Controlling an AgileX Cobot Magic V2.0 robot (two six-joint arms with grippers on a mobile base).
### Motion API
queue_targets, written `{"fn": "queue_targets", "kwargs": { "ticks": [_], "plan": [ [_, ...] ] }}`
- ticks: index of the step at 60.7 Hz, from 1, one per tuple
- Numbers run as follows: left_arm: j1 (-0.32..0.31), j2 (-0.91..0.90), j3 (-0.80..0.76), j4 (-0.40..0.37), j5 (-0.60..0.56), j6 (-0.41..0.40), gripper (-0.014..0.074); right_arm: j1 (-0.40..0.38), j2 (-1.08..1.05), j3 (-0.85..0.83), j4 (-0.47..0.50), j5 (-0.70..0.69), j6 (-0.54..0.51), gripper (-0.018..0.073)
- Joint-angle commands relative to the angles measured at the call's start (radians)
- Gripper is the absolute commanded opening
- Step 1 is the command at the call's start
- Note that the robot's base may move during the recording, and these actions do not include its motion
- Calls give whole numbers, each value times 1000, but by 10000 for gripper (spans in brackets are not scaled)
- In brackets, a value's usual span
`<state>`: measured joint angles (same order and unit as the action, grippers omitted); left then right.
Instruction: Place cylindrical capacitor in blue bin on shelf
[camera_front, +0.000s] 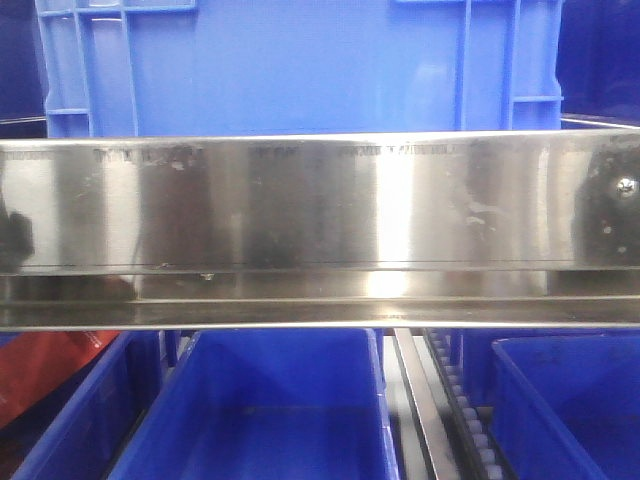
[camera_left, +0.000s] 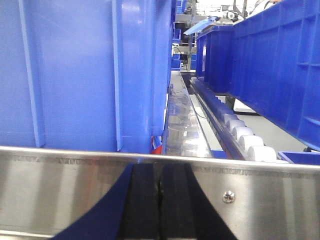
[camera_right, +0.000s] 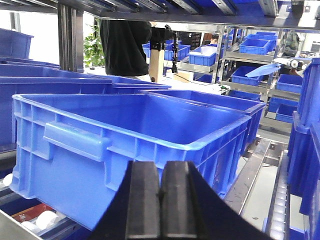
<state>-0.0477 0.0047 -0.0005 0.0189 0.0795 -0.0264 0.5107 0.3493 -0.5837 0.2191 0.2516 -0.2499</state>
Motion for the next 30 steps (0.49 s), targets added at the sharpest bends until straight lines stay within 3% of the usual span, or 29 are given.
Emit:
{"fn": "queue_targets", "kwargs": {
  "ticks": [1,30],
  "plan": [
    [4,-5,1,-7,-18,4,-111,-1,-2,3,1,-24,0,-132],
    [4,-5,1,-7,-18,4,-111,-1,-2,3,1,-24,0,-132]
  ]
}}
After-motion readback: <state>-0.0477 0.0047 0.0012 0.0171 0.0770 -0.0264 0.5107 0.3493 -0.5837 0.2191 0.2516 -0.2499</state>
